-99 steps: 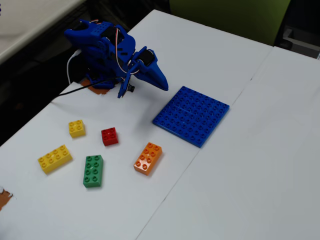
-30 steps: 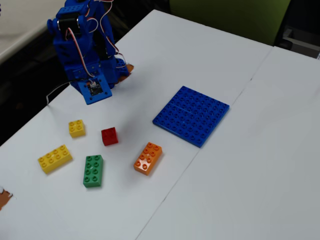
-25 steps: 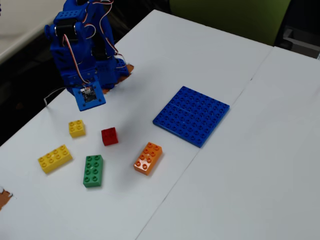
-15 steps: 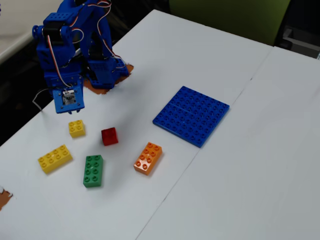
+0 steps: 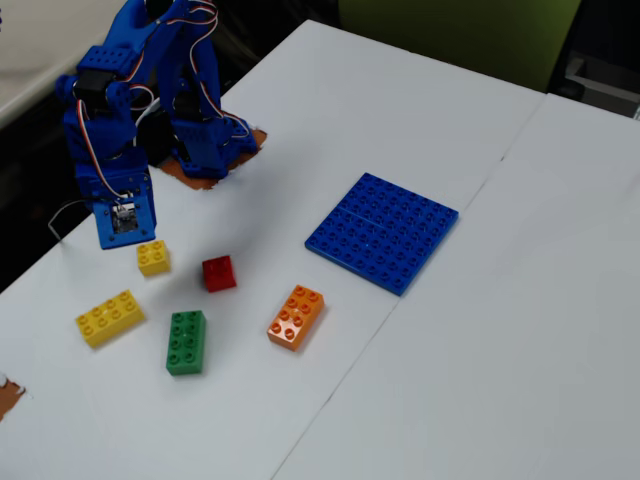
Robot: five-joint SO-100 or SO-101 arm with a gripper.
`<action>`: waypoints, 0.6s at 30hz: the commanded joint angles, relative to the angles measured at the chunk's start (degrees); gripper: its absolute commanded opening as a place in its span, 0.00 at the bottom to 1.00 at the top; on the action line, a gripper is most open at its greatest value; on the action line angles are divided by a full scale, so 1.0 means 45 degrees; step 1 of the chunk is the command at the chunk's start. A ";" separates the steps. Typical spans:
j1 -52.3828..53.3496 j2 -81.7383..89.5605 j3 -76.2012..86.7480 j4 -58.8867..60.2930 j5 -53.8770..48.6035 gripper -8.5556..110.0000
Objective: Pick up the 2x2 yellow block and go up the 8x8 blue block.
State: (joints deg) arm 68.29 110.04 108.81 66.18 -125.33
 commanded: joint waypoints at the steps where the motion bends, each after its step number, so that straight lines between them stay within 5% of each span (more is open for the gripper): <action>1: 0.0000 -0.0059 0.0098 -0.0234 -0.0117 0.16; 18: 0.0176 -0.0234 0.1797 -0.1816 -0.0137 0.23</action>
State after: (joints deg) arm 68.64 108.54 116.37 60.21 -125.77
